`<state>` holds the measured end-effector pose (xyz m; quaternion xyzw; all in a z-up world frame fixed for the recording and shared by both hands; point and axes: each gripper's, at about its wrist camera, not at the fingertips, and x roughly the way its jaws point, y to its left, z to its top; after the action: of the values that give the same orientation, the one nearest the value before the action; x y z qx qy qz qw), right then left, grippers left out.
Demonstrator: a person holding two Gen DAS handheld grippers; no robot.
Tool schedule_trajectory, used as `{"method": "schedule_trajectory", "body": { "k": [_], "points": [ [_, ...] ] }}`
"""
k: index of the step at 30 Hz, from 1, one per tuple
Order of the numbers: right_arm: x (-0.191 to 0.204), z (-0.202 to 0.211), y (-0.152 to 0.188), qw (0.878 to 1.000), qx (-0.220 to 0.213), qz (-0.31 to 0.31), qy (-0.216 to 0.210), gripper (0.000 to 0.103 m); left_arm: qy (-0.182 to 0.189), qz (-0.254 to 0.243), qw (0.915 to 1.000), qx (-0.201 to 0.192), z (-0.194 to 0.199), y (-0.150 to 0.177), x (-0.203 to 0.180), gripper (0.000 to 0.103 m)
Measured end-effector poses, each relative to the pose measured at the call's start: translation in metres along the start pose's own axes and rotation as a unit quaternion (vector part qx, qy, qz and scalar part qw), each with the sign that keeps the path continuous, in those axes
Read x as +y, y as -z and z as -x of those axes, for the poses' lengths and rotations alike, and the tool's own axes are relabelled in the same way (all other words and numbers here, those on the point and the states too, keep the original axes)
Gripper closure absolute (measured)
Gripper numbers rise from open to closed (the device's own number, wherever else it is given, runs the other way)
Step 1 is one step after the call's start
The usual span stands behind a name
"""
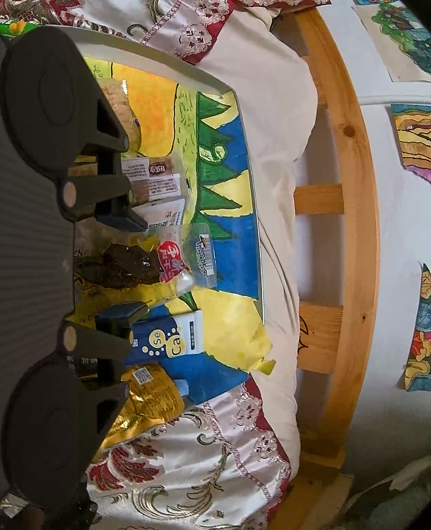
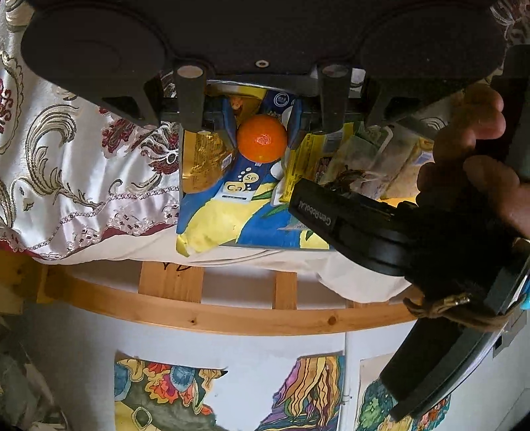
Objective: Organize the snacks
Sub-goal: 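Carry the orange and candy bag over the tray and open both grippers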
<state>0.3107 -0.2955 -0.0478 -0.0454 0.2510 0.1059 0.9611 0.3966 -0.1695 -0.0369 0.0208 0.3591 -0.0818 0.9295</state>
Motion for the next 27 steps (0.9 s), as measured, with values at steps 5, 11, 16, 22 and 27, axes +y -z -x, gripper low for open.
{"method": "schedule_trajectory", "body": {
  "k": [5,11,16,22,27],
  "points": [
    [0.004,-0.003,0.003,1.000,0.009,0.008,-0.003,0.068,-0.005,-0.002,1.0000,0.005,-0.003,0.004,0.000,0.053],
    [0.008,-0.006,0.006,1.000,0.016,0.015,-0.004,0.068,-0.004,-0.011,0.9999,0.002,-0.003,0.007,-0.001,0.052],
    [0.007,-0.006,0.006,1.000,0.015,0.013,-0.003,0.068,-0.005,-0.015,0.9999,0.000,-0.002,0.007,-0.002,0.050],
    [0.009,-0.005,0.006,1.000,0.008,0.020,-0.002,0.058,-0.002,-0.023,0.9997,-0.004,0.002,0.009,-0.004,0.035],
    [0.009,-0.002,0.004,1.000,-0.001,0.020,0.000,0.044,-0.004,-0.017,0.9998,-0.012,0.014,0.008,-0.001,0.020]
  ]
}}
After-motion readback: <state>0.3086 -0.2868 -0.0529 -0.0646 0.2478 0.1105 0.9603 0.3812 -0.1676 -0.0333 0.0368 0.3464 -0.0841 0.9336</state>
